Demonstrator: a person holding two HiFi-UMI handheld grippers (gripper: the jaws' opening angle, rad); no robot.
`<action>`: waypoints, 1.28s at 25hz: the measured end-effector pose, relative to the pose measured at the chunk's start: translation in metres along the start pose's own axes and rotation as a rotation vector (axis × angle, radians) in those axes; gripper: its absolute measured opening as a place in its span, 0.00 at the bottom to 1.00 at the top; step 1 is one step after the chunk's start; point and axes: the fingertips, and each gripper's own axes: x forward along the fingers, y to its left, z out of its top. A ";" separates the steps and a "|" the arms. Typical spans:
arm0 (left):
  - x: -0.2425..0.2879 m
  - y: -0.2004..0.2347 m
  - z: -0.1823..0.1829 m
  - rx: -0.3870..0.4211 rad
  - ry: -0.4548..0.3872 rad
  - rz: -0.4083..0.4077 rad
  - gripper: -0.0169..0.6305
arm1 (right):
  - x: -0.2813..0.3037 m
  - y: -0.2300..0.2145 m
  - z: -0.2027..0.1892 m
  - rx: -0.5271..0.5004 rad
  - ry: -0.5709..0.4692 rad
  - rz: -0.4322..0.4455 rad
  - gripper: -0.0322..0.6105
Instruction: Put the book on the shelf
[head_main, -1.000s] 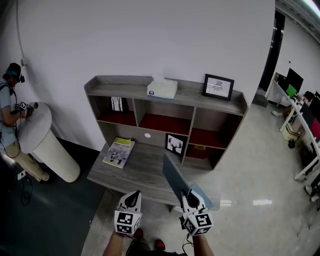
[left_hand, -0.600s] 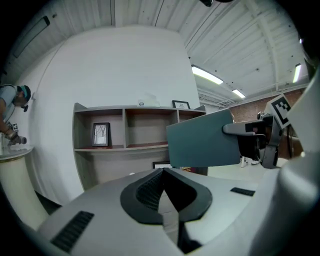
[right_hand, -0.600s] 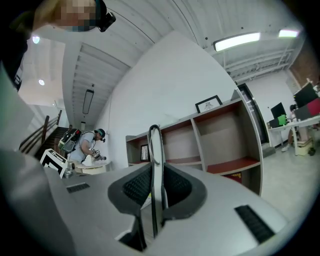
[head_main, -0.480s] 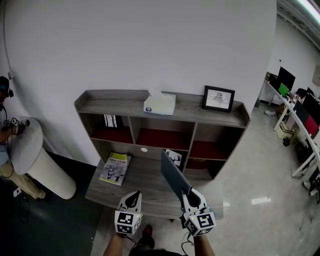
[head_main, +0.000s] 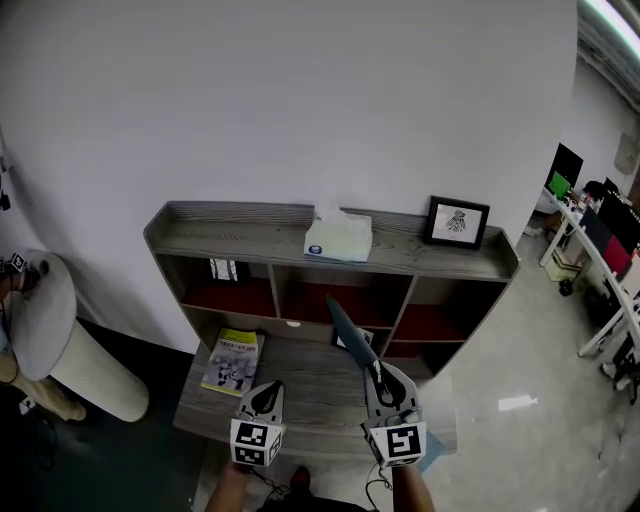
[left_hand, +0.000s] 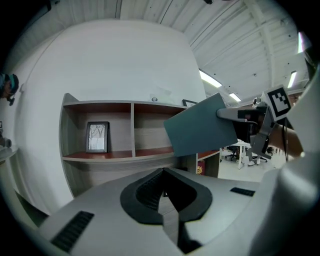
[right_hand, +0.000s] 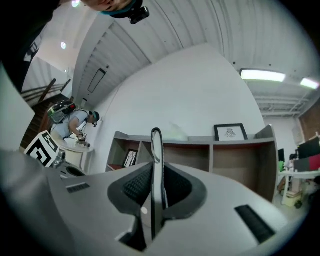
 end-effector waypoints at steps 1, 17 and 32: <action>0.004 0.005 0.001 -0.001 -0.002 -0.005 0.04 | 0.006 0.003 0.007 -0.031 -0.008 -0.005 0.16; 0.046 0.062 -0.007 -0.021 0.009 -0.059 0.04 | 0.105 0.069 -0.004 -0.921 0.086 -0.020 0.16; 0.064 0.097 -0.018 -0.056 0.026 -0.072 0.04 | 0.149 0.108 -0.094 -1.201 0.230 0.137 0.16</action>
